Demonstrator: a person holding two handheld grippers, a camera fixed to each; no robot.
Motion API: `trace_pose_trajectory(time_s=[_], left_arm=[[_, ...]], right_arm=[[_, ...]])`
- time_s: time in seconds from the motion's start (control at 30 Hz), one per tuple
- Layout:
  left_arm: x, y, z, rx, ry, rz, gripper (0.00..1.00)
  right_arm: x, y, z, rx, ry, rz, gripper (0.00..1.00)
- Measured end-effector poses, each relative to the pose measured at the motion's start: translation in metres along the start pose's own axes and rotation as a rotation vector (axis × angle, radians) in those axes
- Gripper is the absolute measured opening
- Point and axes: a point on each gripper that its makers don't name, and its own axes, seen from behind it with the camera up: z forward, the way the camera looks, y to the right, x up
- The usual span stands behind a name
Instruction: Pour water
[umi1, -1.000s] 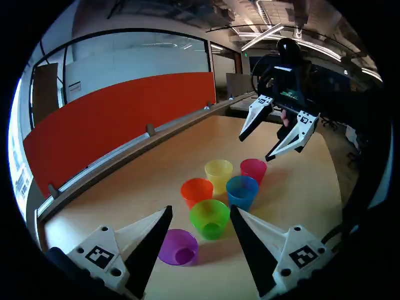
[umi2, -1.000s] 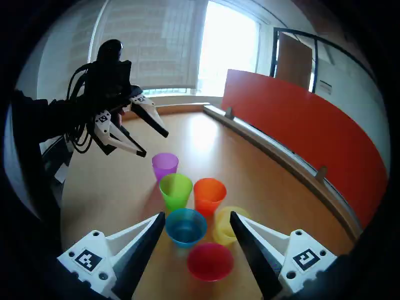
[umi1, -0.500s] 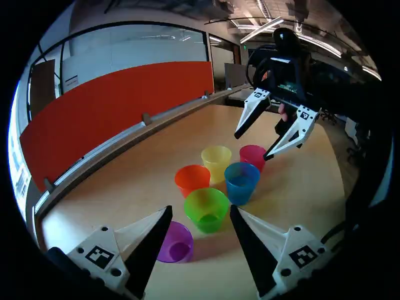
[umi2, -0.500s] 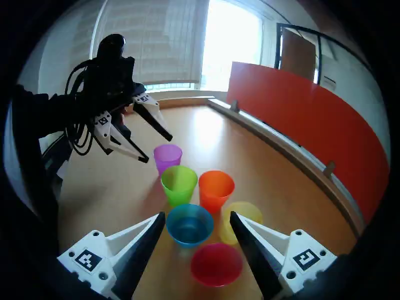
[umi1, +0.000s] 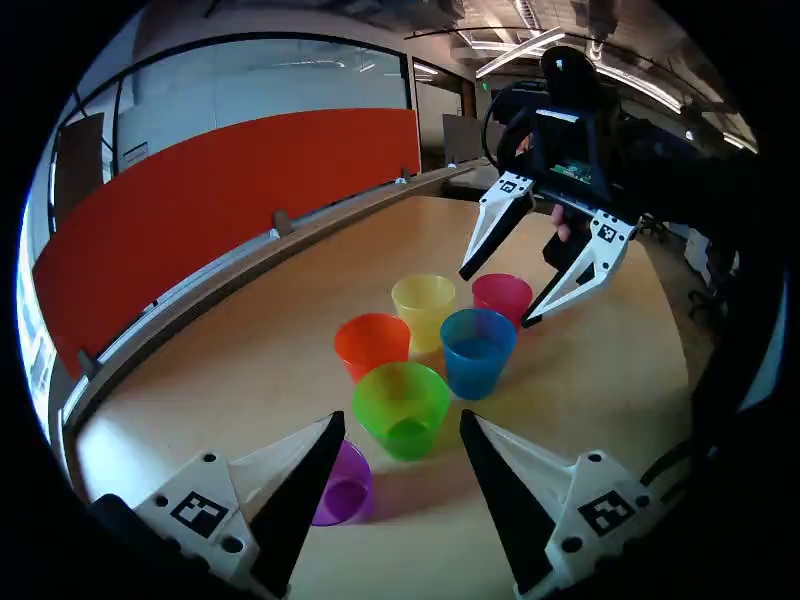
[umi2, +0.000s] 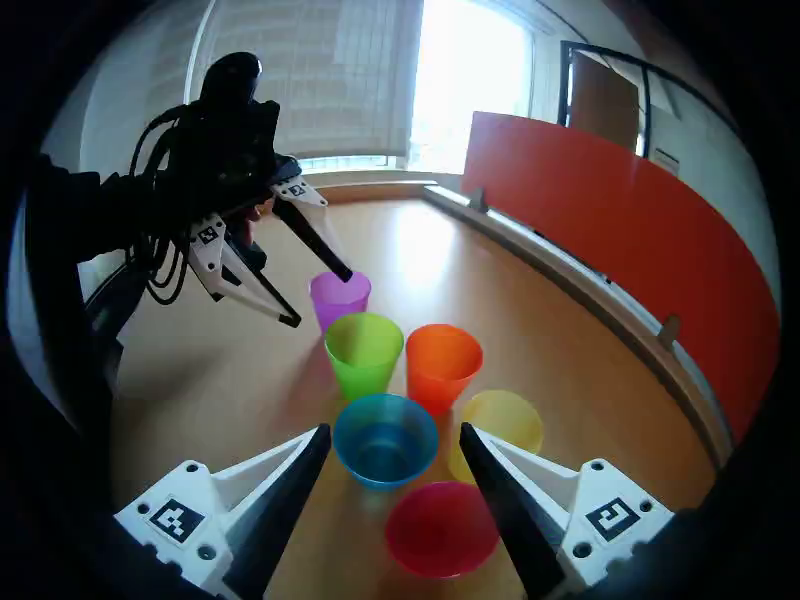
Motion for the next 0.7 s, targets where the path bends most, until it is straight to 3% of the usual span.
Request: trace_pose_trajectory(time_s=[0.7], left_arm=[[-0.009,0.002,0.014,0.001,-0.041,0.01,0.85]], right_arm=[[-0.01,-0.004,0.01,0.014,-0.012,-0.007,1.0]])
